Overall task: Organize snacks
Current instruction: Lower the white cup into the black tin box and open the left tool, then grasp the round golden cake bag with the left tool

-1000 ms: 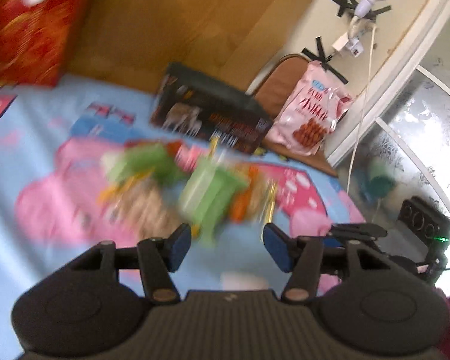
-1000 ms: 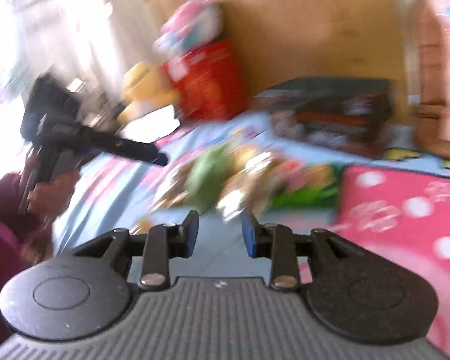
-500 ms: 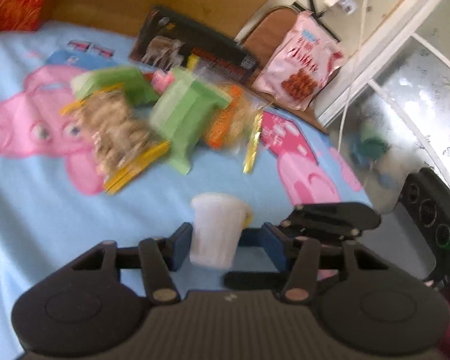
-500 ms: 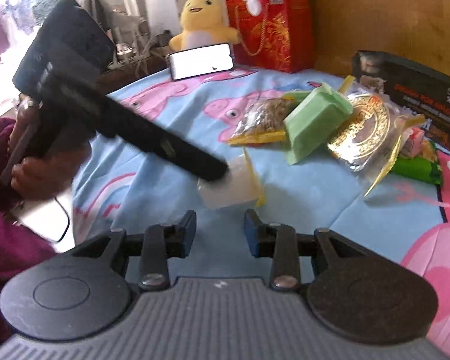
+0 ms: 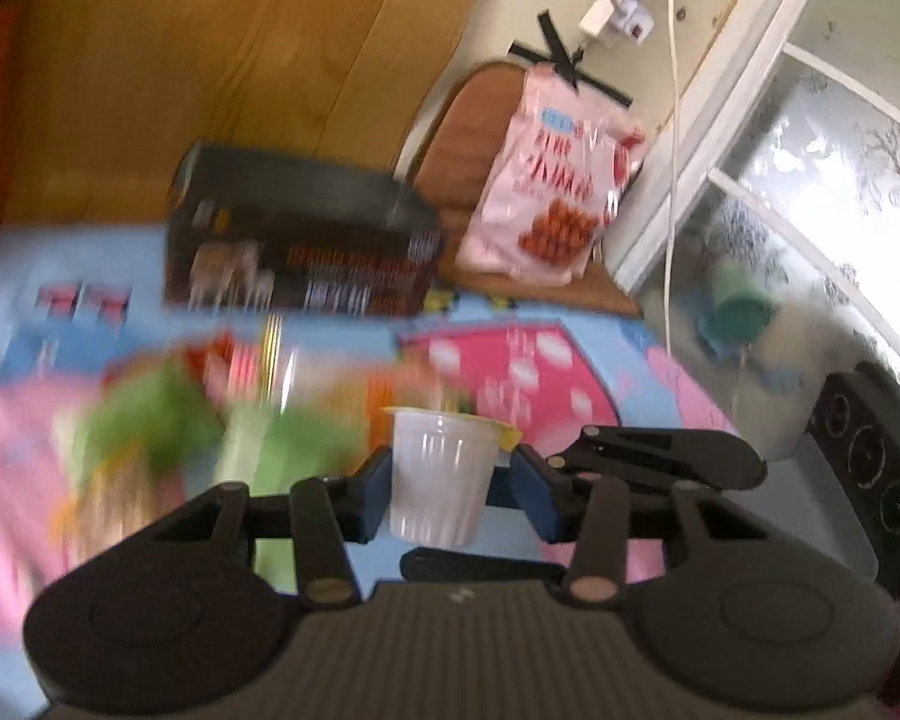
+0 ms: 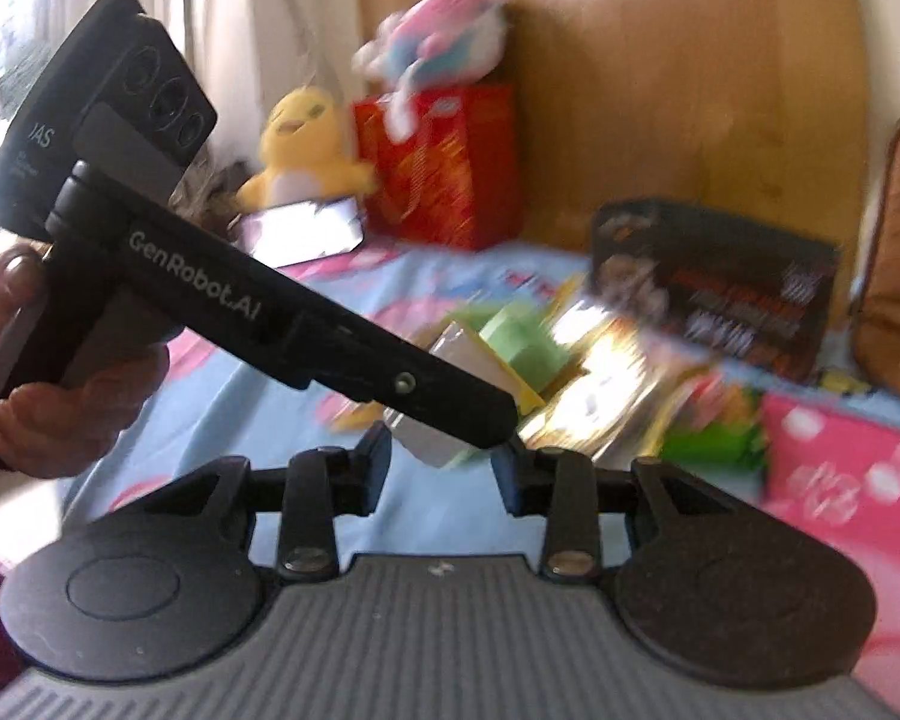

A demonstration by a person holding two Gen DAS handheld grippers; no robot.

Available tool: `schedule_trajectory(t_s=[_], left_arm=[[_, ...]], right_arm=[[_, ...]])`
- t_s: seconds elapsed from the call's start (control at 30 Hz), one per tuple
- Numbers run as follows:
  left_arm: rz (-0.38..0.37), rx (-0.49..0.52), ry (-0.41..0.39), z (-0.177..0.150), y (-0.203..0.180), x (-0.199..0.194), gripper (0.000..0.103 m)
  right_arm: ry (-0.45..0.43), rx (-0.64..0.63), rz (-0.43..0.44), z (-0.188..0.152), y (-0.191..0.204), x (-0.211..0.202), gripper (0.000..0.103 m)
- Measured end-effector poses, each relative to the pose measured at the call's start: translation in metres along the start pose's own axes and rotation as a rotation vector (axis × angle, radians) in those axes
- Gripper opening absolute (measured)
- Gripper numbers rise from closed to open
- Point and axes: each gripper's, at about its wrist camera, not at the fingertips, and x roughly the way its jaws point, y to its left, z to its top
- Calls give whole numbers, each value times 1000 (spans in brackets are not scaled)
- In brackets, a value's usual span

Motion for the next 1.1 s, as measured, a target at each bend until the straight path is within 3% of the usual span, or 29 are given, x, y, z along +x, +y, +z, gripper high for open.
schedule_trajectory(t_s=[0.23,0.43,0.57,0.73,0.83,0.87,0.97,1.07,1.1], left_arm=[[-1,-22,-76,103,25,61,43],[26,-90,-60,130,58,109,48],[29,-73,-90,115,64,93,59],[16,-72,-121,88,68,47,76],[18,-64,-105,63,64,31,78],[22,-61,-91,55,63,30,74],[-3,-100,-12,31,59,36,49],[9,-131,20,4,45,38,44],[23,-125,23,-4,39,35,44]], right_arm=[[-94,21,-114,69,-83,34,40],[-80,46,-167,92,-142,82,41],[-53,64,-172,84,-155,92,40],[-97,124,-134,64,-160,43,44],[-93,178,-85,45,-152,16,45],[-81,193,-68,36,-143,8,45],[-26,242,-38,14,-123,7,45],[23,342,-10,-5,-110,16,44],[45,375,18,-10,-105,20,34]])
